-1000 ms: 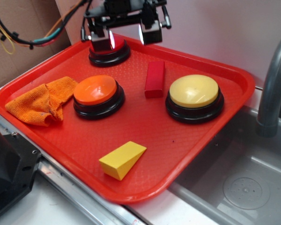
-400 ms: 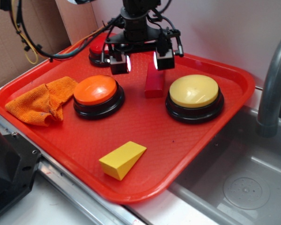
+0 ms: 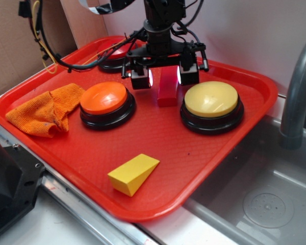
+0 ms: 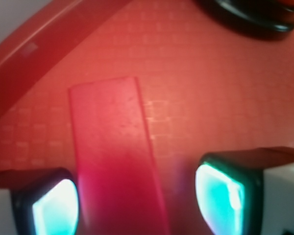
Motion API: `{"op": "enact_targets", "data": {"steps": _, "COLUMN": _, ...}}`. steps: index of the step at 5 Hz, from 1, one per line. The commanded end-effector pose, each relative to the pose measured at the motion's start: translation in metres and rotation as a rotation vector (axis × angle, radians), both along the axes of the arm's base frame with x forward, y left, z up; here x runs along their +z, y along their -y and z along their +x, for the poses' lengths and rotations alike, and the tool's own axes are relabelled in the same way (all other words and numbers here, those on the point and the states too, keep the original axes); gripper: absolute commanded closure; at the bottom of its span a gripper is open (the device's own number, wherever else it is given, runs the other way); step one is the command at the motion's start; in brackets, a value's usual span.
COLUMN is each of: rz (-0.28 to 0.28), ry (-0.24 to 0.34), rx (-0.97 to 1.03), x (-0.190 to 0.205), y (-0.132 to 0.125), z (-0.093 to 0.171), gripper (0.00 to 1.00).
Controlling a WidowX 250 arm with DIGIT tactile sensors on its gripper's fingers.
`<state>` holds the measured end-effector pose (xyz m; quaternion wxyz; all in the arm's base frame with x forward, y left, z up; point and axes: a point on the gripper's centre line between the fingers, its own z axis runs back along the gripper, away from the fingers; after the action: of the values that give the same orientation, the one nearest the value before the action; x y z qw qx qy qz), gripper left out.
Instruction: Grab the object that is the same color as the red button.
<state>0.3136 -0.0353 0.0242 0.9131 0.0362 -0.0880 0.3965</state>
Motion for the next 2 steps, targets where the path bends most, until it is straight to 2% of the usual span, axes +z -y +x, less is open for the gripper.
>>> {"op": "enact_targets", "data": {"steps": 1, "rz": -0.023, "ry": 0.032, "rx": -0.008, "x": 0.0110, "y": -0.0205, "z": 0.0027, "gripper": 1.00}}
{"op": "enact_targets", "data": {"steps": 2, "rz": -0.009, "ry": 0.057, "rx": -0.088, "x": 0.0152, "y": -0.0227, "z": 0.0053, "gripper": 1.00}}
